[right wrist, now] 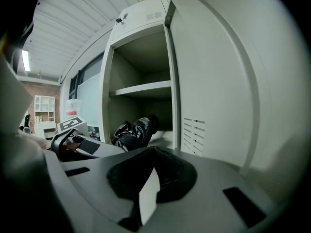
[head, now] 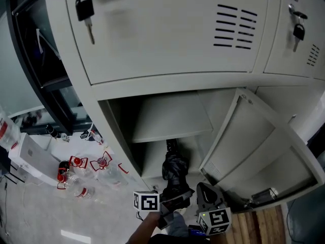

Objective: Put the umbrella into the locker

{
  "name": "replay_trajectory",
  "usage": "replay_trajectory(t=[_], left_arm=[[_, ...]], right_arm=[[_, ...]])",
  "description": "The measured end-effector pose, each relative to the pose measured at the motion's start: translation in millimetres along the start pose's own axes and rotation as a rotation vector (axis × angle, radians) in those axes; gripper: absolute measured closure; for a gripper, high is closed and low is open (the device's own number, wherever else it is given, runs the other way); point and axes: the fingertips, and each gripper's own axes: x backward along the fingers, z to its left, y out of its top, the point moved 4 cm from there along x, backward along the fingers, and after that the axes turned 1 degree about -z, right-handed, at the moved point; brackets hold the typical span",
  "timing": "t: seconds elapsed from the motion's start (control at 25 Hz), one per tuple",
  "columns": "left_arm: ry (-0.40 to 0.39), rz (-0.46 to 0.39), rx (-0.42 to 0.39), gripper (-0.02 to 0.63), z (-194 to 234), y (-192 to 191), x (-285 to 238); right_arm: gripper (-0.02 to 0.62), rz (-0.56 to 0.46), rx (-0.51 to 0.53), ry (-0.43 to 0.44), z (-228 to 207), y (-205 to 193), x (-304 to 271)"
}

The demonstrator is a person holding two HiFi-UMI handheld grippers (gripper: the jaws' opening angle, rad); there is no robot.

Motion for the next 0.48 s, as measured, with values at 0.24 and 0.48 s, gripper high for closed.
replay_trajectory(t=[0.24,0.48], left_arm=[[0.001,-0.012,0.017,0.336,6.2,6.8,-0.2],[-0.001,-0.019,0.038,0.336,12.7,12.3,-2.0]], right_arm=[[0.595,0.009,0.001,0.014,3.0,-1.8,-7.7],[0.595,0.021,0.000,0.009,-0.3,-4.3,-12.4]])
